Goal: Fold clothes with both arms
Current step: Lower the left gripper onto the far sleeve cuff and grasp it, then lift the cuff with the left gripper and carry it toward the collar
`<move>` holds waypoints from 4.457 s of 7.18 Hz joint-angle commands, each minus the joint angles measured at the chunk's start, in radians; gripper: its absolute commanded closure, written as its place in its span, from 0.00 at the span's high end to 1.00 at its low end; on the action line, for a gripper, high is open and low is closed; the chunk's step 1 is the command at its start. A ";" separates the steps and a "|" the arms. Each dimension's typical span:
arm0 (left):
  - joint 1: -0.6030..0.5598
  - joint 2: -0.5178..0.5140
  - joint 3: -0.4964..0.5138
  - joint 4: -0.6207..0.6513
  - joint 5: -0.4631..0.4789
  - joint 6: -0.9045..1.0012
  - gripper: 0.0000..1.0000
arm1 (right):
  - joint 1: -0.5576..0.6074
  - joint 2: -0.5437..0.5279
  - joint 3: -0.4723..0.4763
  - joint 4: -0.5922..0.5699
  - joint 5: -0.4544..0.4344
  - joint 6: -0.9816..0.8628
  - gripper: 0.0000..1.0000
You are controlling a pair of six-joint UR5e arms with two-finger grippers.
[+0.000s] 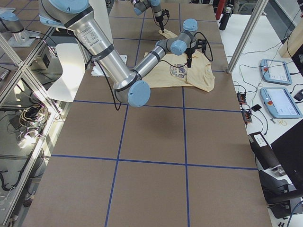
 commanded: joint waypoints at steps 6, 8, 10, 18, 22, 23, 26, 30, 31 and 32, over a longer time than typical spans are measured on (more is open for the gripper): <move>0.000 -0.001 0.000 0.000 -0.002 -0.001 0.40 | 0.002 -0.009 0.008 0.000 0.002 0.000 1.00; -0.001 -0.001 -0.008 0.000 -0.003 -0.001 0.13 | 0.002 -0.011 0.008 0.000 0.002 0.000 1.00; -0.003 0.001 -0.026 0.008 -0.006 -0.001 0.00 | 0.002 -0.018 0.022 0.000 0.002 0.000 1.00; -0.328 -0.389 -0.177 0.432 -0.314 0.001 0.00 | 0.067 -0.277 0.230 -0.005 0.045 -0.008 1.00; -0.388 -0.609 -0.126 0.473 -0.493 -0.205 0.00 | 0.077 -0.364 0.282 -0.011 0.045 -0.087 1.00; -0.388 -0.643 -0.128 0.471 -0.518 -0.246 0.00 | 0.077 -0.367 0.282 -0.011 0.045 -0.089 1.00; -0.377 -0.772 -0.103 0.466 -0.569 -0.402 0.00 | 0.080 -0.393 0.292 -0.011 0.041 -0.098 1.00; -0.281 -0.980 0.001 0.457 -0.565 -0.562 0.00 | 0.090 -0.451 0.290 -0.009 0.043 -0.168 1.00; -0.237 -1.010 0.035 0.456 -0.554 -0.569 0.00 | 0.094 -0.462 0.289 -0.009 0.044 -0.179 1.00; -0.209 -1.012 0.035 0.453 -0.519 -0.585 0.00 | 0.098 -0.465 0.287 -0.011 0.046 -0.186 1.00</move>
